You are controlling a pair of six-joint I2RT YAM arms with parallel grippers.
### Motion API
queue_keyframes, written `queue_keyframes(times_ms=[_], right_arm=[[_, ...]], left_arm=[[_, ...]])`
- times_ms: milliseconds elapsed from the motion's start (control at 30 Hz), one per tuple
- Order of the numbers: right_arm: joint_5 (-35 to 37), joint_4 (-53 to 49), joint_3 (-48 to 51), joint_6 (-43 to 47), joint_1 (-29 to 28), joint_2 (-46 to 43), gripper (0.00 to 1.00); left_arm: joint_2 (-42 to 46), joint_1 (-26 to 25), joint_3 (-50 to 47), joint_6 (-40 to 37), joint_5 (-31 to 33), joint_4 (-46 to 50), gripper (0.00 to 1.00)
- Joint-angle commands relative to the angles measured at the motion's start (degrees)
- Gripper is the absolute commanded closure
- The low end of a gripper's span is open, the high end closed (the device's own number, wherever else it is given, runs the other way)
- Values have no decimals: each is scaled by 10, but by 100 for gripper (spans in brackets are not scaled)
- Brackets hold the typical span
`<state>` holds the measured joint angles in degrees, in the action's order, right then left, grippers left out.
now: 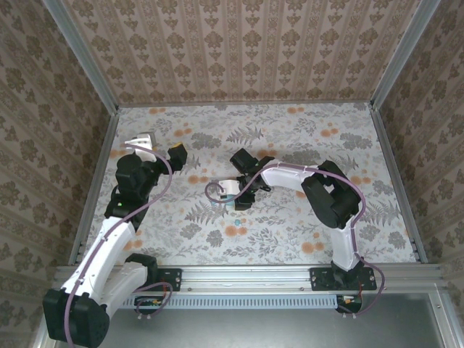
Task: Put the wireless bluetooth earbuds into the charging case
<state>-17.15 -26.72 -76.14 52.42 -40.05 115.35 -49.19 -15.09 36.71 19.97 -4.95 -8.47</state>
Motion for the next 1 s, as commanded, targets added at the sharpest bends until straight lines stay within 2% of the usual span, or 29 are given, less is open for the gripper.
queue_keyframes(times_ms=[0, 167, 233, 367, 433, 533, 633, 700, 833, 900, 967], right_arm=[[-7, 9, -7, -14, -5, 10, 52], [-34, 31, 12, -58, -3, -25, 65], [-55, 52, 28, -97, 2, -56, 66], [-152, 93, 67, -210, 40, -144, 67], [-212, 99, 82, -251, 65, -186, 68], [-314, 95, 108, -271, 102, -242, 69], [-371, 92, 122, -287, 132, -289, 70], [-385, 89, 124, -290, 144, -317, 70], [-382, 86, 129, -272, 151, -370, 70], [-380, 93, 135, -259, 151, -395, 69], [-375, 104, 139, -255, 150, -410, 69]], left_arm=[[10, 5, -3, 12, -8, 3, 3], [6, 5, -2, 7, -21, -2, 4], [4, 5, -1, 1, -34, -9, 4], [1, 5, -4, -17, -80, -48, 6], [-8, 5, -4, -26, -125, -79, 8], [-36, 3, 1, -39, -224, -147, 11], [-74, -5, 21, -57, -347, -191, 16], [-97, -19, 40, -84, -422, -200, 18], [-133, -42, 93, -136, -526, -136, 18], [-151, -67, 137, -205, -578, -31, 18], [-164, -93, 171, -276, -599, 60, 16]])
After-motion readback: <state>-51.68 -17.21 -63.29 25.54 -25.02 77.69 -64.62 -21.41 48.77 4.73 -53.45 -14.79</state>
